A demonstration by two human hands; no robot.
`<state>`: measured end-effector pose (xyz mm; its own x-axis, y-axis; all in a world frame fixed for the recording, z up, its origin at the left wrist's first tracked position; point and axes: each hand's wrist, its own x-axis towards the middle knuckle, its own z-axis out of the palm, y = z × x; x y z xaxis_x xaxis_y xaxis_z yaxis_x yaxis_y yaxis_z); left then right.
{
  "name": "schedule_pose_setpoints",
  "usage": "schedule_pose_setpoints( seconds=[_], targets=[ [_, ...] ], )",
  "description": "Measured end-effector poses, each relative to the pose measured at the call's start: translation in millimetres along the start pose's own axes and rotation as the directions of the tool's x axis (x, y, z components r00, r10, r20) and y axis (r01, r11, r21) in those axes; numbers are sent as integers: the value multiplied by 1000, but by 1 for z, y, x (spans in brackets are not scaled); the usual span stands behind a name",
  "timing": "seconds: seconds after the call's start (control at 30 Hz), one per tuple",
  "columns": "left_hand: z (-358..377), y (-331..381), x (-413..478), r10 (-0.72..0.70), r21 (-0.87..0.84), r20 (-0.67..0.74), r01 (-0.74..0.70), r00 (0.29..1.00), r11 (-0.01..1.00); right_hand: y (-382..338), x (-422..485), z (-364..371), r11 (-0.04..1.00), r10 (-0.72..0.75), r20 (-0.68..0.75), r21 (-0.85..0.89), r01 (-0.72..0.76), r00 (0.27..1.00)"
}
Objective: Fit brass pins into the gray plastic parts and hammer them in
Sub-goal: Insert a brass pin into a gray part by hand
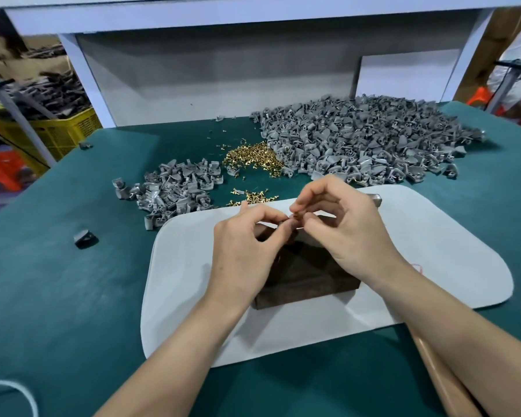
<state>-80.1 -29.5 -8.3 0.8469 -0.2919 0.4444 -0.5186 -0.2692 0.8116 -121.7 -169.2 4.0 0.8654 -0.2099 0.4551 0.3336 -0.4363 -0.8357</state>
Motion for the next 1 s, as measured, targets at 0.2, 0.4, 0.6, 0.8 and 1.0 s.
schedule_pose_setpoints(
  seconds=[0.2,0.4,0.6,0.8,1.0],
  targets=[
    [0,2,-1,29,0,-49,-29,998,1000,-3,-4,3,989,-103,-28,-105,100,994],
    [1,2,-1,55,-66,-78,-60,995,996,-2,-6,3,982,-163,-76,-109,154,984],
    [2,4,-2,49,-189,-36,-55,998,980,0,-7,3,923,-328,-112,-248,293,938],
    [0,2,-2,18,-226,-3,-18,1000,974,2,-5,0,940,-299,-121,-210,270,947],
    [0,0,-2,56,-237,7,-52,998,970,4,-1,-1,949,-265,-82,-201,245,961]
  ],
)
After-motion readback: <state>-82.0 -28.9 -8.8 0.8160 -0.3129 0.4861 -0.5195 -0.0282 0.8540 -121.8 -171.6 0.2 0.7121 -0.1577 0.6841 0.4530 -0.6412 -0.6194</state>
